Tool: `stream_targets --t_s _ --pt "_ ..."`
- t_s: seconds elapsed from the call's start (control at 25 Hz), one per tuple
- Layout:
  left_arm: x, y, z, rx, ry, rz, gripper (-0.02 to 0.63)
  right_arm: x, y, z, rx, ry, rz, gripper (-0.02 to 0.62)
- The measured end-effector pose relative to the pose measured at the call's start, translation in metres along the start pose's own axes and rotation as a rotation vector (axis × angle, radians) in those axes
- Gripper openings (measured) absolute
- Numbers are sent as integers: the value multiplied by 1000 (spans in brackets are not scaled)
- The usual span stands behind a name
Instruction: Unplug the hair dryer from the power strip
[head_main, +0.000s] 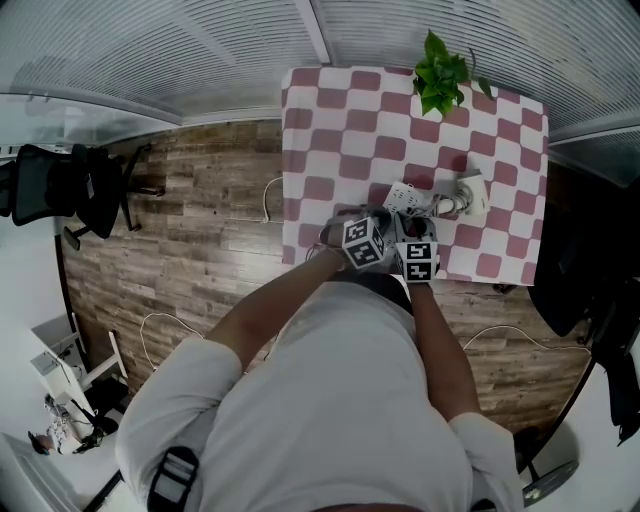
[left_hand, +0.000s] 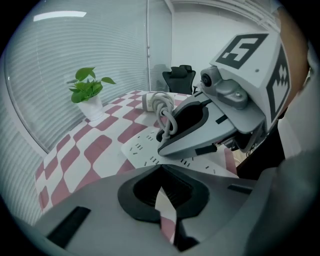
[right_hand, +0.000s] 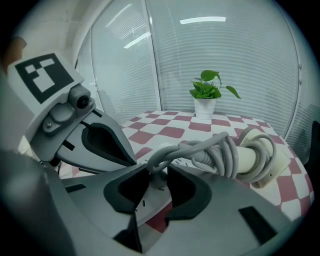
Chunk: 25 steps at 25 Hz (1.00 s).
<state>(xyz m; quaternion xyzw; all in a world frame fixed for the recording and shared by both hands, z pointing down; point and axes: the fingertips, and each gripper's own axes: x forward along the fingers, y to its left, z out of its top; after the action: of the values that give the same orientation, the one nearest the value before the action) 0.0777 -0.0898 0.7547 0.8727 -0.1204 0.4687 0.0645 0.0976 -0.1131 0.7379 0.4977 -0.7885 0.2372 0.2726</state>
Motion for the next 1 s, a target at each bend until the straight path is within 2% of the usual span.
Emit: stream_targets --t_s 0.12,0.24,0.72,0.84,1.0 --pt "3 1 -1 68 50 25 29 0 -1 1 -13 7 -6 124" --pt "5 -4 -2 121 59 50 29 0 -1 1 0 14 -5 121" --pt "8 -4 -3 154 177 30 29 -2 -3 1 87 32 21 106" --pt "9 -5 -1 194 189 38 29 -2 -4 1 102 36 22 106" --pt "7 -5 -2 199 190 49 29 -3 -1 3 72 49 16 104"
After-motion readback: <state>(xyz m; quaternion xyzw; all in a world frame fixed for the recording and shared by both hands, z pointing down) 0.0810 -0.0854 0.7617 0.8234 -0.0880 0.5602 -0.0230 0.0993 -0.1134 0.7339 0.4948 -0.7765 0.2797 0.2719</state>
